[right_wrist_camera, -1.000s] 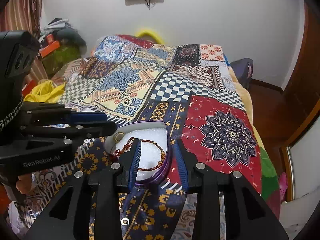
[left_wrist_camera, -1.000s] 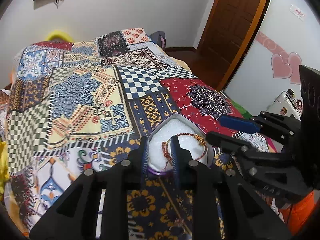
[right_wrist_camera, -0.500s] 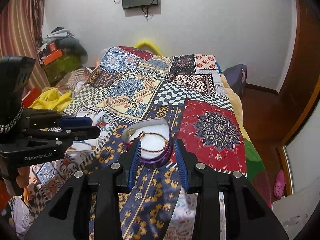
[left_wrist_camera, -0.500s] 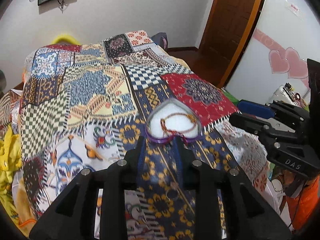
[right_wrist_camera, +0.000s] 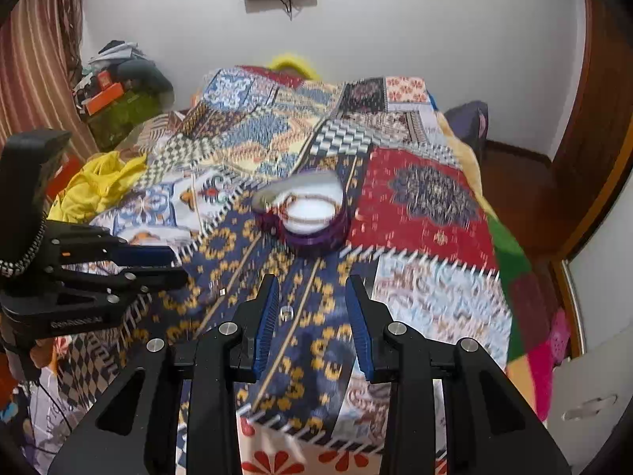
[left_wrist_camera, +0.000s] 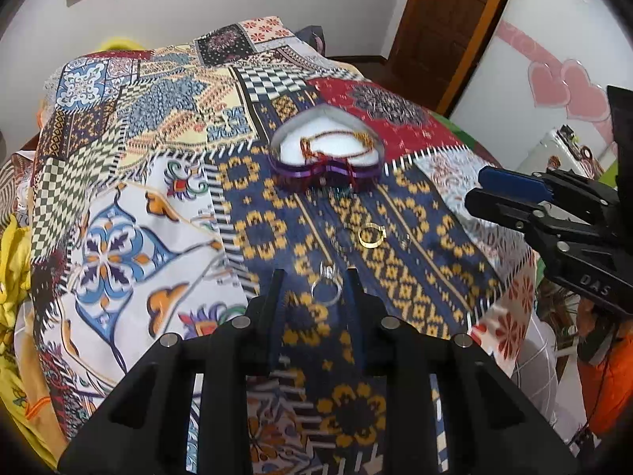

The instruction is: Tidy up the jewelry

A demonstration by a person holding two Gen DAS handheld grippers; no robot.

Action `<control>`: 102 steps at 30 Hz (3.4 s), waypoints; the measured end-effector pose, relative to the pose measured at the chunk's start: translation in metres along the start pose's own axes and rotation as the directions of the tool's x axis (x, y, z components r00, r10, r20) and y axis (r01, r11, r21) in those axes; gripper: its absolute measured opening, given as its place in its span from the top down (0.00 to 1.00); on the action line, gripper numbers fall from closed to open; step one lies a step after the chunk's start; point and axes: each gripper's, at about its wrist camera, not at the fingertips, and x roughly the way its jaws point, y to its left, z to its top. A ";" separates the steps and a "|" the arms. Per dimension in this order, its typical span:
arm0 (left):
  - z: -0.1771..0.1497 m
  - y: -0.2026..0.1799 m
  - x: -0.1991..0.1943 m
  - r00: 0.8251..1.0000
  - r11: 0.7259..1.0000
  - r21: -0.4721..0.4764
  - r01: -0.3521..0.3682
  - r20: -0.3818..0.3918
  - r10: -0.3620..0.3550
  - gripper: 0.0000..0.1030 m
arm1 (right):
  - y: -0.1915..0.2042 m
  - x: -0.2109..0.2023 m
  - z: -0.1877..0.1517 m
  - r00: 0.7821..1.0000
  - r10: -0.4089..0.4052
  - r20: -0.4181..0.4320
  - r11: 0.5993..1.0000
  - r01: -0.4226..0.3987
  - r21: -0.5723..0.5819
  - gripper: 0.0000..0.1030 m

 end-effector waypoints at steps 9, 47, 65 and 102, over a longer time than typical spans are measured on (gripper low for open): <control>-0.009 -0.004 0.024 0.999 1.000 0.021 0.002 -0.046 -0.001 0.68 | 0.003 0.026 -0.027 0.994 0.038 -0.098 0.999 -0.038 0.000 0.69; 0.009 0.007 0.013 0.996 0.999 0.003 0.040 0.082 -0.040 0.91 | 0.012 0.027 -0.011 0.999 0.033 -0.017 0.998 -0.034 -0.048 0.92; 0.042 0.011 -0.031 0.974 0.999 -0.023 0.039 0.226 -0.032 0.91 | 0.000 -0.002 0.026 0.993 0.010 0.121 1.000 -0.008 -0.018 0.92; 0.121 0.021 0.053 0.987 0.995 -0.009 0.100 0.131 -0.098 0.91 | -0.012 0.075 0.065 0.995 0.094 0.022 0.995 -0.093 -0.047 0.92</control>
